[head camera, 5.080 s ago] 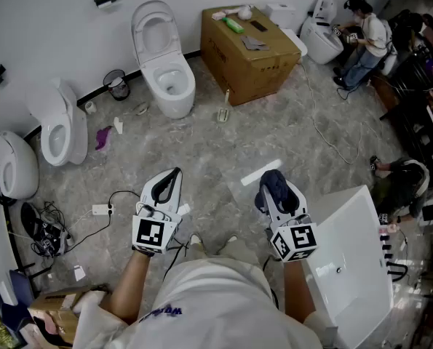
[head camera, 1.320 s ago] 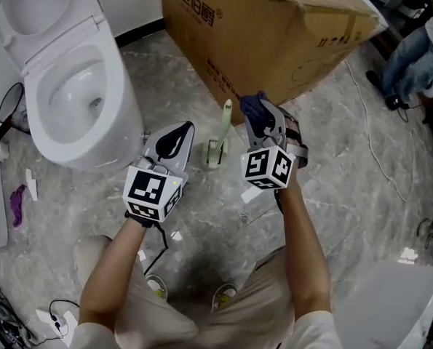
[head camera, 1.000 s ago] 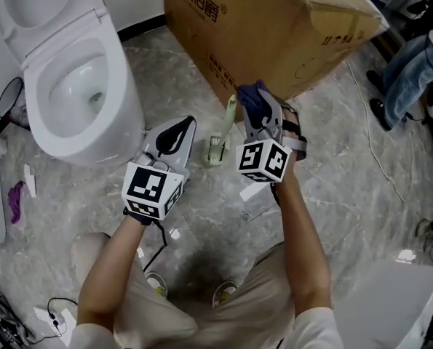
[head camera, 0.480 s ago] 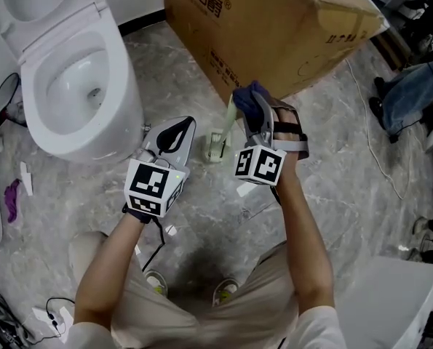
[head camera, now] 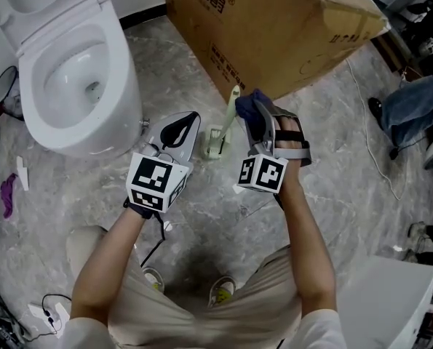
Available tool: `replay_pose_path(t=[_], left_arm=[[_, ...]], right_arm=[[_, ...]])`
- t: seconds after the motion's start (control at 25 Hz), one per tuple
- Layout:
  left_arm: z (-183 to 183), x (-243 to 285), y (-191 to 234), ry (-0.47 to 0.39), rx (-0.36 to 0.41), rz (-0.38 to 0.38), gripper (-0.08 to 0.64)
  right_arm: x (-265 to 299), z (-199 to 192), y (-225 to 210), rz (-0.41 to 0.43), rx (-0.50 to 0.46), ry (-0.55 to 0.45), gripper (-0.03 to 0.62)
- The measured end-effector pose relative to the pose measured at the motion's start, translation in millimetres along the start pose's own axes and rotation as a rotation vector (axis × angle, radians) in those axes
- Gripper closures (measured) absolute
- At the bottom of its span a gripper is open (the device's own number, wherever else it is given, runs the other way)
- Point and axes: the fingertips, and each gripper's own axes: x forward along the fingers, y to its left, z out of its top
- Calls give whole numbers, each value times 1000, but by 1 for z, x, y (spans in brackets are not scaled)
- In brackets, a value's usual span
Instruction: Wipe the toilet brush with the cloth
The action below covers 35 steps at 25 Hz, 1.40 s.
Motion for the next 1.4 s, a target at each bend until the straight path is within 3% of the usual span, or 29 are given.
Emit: replay_pose_path(t=[0.24,0.36,0.6,0.68,0.92,1.08,1.24,1.4], left_arm=[[0,2,-4,2,4,-5,558],[-1,2,-2,6,7,0,558],[-3,-1,11,25,-5,31,558],[-4,0,12,35,5,31,558],[-3,1,12,43,16,27,558],[-1,1,13,37,7,19,558],[0,0,11,34,13,11,558],[-2,-1,10,37,20,9,558]], right_arm=[[-2,-3,13,43,-8,1,417],[-2,-8,7,48,42,9,417],[-6,-3,-56,-119,226,-3,416],[-6,11,-71,-159,241,-33,416],[-2,34,-56,-161,-6,-23,414],[-1,36,-49,-133,-54,-26,414],[-5,40,-47,-120,7,-63,414],[-9,51,-50,-97,192,-174,414]])
